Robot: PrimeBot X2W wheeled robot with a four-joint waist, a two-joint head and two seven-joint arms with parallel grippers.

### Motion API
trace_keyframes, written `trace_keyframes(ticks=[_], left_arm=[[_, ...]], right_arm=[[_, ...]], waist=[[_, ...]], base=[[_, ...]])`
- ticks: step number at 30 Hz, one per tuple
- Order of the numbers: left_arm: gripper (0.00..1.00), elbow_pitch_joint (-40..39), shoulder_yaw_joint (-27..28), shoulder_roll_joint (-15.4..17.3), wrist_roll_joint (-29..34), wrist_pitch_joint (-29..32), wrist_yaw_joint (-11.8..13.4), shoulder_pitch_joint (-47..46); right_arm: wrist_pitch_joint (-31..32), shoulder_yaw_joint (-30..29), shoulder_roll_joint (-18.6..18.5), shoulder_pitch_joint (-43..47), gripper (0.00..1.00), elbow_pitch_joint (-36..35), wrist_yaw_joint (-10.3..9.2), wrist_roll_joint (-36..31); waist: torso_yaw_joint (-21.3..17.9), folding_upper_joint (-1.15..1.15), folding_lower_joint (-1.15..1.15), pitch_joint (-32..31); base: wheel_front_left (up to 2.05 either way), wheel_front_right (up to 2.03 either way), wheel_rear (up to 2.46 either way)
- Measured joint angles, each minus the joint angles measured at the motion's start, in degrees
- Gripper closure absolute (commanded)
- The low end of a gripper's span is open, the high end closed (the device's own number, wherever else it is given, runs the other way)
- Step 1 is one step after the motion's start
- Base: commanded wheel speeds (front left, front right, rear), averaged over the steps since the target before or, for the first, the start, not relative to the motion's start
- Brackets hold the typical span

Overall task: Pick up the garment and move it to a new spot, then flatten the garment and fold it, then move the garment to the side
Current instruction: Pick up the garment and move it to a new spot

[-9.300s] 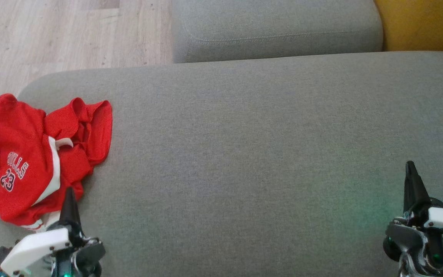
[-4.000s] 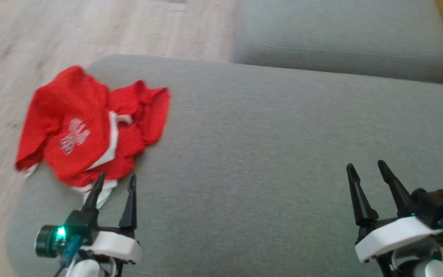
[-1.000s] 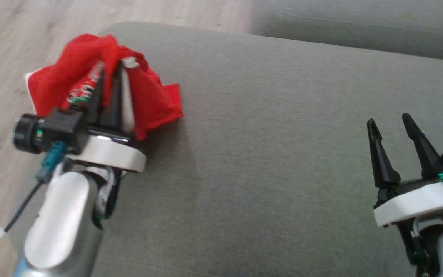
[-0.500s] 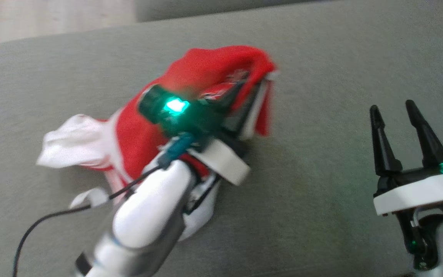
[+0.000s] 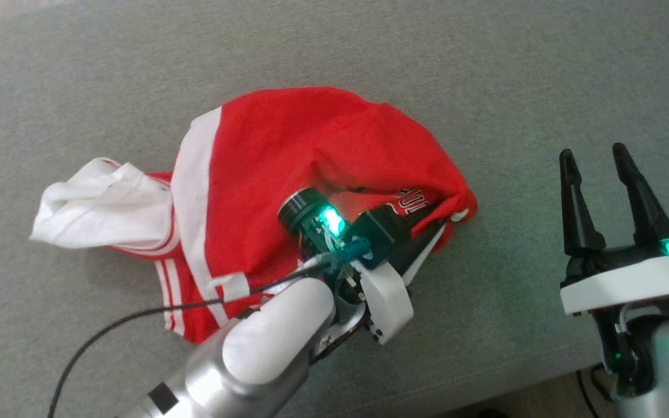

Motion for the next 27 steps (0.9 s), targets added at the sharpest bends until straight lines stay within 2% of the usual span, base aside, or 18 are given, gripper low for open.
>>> trace_keyframes(ticks=[1,2,9,12,16,20,23,27], left_arm=[[0.89,0.0,-0.2,0.0,-0.5,-1.0,0.0,0.0],[0.00,0.1,-0.4,-0.1,-1.2,-1.3,0.0,0.0],[0.00,-1.0,1.5,0.0,-2.6,-9.3,2.6,1.8],[0.00,-2.0,4.6,1.0,-3.0,-13.5,5.2,3.8],[0.00,-2.2,9.8,5.0,-3.9,-17.4,9.3,6.7],[0.00,-2.1,15.5,9.7,-5.8,-18.7,13.0,10.6],[0.00,-2.7,19.8,13.1,-7.1,-19.7,15.3,13.9],[0.00,-4.2,25.1,16.8,-9.0,-20.2,17.2,18.3]], right_arm=[[0.0,0.0,0.0,0.0,0.00,0.3,0.00,0.0],[0.0,0.0,0.0,0.0,0.00,0.4,0.00,0.0],[0.5,0.0,0.0,0.1,0.00,0.8,0.00,-0.1],[1.2,0.1,0.0,0.4,0.00,0.8,0.00,-0.2],[2.1,0.4,0.0,2.0,0.00,0.5,0.00,-0.6],[2.7,0.4,0.0,3.6,0.00,-0.1,0.00,-0.7],[3.5,0.4,0.0,3.9,0.00,-0.4,0.00,-0.7],[4.2,0.2,0.0,4.6,0.00,-1.2,0.00,-1.1]], waist=[[0.4,0.00,0.00,-0.2],[0.8,0.00,0.00,-0.5],[3.5,0.00,-0.01,-3.7],[5.0,0.00,-0.02,-5.5],[7.0,0.00,-0.02,-7.6],[8.8,0.00,-0.02,-9.1],[10.1,0.00,-0.02,-9.9],[11.8,0.00,-0.02,-10.7]], base=[[0.00,0.00,0.00],[0.00,0.00,0.00],[0.00,0.00,0.00],[0.00,0.00,0.00],[0.00,0.00,0.00],[0.00,0.00,0.00],[0.00,0.00,0.00],[0.00,0.00,0.00]])
